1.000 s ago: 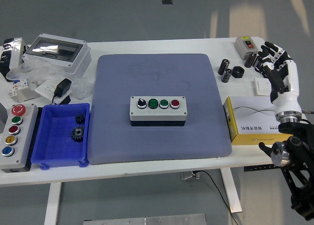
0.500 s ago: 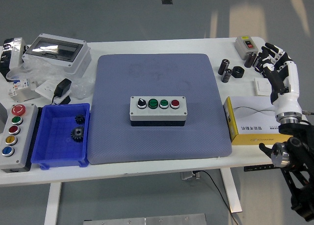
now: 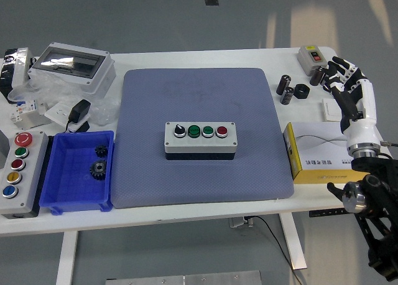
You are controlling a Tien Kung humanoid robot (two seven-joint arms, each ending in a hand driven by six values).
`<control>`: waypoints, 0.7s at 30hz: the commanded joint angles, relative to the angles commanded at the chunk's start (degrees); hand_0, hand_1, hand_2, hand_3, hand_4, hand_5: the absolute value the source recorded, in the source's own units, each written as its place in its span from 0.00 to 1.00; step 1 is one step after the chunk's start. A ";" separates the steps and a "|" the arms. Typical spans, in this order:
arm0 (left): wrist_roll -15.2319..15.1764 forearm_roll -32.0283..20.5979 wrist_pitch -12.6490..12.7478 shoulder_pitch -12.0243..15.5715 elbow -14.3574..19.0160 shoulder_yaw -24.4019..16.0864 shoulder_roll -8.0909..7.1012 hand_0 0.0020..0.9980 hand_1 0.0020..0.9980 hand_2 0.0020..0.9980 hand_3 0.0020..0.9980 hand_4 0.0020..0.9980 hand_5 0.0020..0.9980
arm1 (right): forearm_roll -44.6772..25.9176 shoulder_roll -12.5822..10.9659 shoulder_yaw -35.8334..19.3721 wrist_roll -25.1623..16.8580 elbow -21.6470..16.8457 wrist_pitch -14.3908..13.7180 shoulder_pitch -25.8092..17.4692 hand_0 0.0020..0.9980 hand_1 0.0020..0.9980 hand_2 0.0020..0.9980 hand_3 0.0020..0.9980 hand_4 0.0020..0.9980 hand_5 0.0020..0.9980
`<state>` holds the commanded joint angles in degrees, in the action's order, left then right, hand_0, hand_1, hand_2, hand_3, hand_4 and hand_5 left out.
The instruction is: Pick up the button,place it on the desk,press the button,press the button
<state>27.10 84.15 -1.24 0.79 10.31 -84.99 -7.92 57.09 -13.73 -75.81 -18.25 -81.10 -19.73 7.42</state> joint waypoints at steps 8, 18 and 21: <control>0.15 -0.37 0.15 0.42 0.00 0.17 -0.10 0.65 0.63 0.58 0.60 0.61 0.19 | 0.18 0.01 0.22 0.15 0.03 0.01 0.12 0.78 0.76 0.76 0.73 0.70 0.40; 0.24 -0.37 0.23 0.86 0.00 0.01 0.19 0.65 0.63 0.58 0.60 0.61 0.19 | 2.23 -0.06 1.18 1.14 -0.47 -0.14 0.56 0.78 0.76 0.77 0.73 0.70 0.39; 0.24 -0.37 0.20 0.84 0.00 0.02 0.27 0.65 0.63 0.57 0.60 0.61 0.19 | 2.47 -0.06 1.42 1.22 -0.48 -0.09 0.69 0.78 0.76 0.77 0.74 0.71 0.39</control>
<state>27.35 83.78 -1.03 1.63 10.31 -84.97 -7.65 59.57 -13.79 -74.39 -17.03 -81.59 -19.82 8.11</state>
